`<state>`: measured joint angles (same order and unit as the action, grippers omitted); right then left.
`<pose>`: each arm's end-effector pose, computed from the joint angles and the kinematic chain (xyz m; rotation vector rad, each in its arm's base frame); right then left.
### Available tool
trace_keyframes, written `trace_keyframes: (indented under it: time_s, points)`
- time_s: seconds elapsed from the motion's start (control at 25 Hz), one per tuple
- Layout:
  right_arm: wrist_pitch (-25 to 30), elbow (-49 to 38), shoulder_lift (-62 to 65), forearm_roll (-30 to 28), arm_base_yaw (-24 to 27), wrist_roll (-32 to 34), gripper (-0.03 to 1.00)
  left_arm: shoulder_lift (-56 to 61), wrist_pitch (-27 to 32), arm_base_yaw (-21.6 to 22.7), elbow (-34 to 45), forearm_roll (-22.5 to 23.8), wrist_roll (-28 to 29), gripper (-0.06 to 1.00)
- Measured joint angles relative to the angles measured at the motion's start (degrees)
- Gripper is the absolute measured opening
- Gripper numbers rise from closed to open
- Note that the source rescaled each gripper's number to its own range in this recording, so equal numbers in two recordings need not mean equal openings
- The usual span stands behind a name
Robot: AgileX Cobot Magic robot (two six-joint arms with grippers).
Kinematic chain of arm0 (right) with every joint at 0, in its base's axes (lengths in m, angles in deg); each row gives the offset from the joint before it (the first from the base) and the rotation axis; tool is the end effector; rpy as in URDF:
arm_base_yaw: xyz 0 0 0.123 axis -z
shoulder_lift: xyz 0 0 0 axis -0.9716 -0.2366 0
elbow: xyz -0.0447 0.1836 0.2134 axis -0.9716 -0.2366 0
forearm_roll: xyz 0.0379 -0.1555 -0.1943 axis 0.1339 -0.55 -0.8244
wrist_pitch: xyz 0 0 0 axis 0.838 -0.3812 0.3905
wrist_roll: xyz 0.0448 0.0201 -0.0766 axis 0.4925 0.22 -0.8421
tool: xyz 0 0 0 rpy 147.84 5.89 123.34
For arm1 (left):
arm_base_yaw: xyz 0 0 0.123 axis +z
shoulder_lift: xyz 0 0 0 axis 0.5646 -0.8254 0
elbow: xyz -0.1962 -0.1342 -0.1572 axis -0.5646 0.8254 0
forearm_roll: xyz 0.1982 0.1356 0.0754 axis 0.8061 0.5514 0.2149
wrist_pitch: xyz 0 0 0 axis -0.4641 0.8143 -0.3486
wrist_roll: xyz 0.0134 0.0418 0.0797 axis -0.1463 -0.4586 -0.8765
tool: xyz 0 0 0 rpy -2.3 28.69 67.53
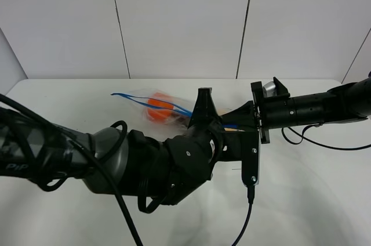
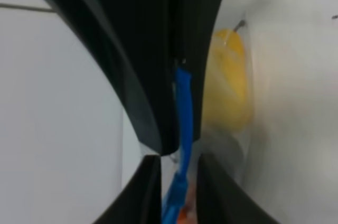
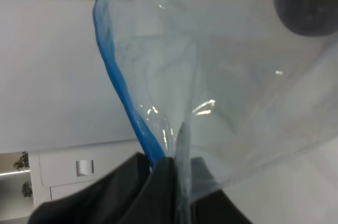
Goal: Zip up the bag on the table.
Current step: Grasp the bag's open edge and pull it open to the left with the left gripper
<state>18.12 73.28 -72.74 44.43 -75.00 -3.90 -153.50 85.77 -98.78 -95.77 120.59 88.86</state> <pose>0.3282 0.0771 0.1449 0.1443 2.4071 1.7090 0.2111 -0.3374 0.1562 1.7476 1.3430 0.4811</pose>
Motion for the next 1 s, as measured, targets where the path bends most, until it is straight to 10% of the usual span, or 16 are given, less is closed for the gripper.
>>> trace_keyframes:
  time_s: [1.0]
  points:
    - [0.3,0.0,0.0,0.5,0.0,0.0,0.00,-0.2,2.7,0.1,0.0,0.0,0.0,0.00]
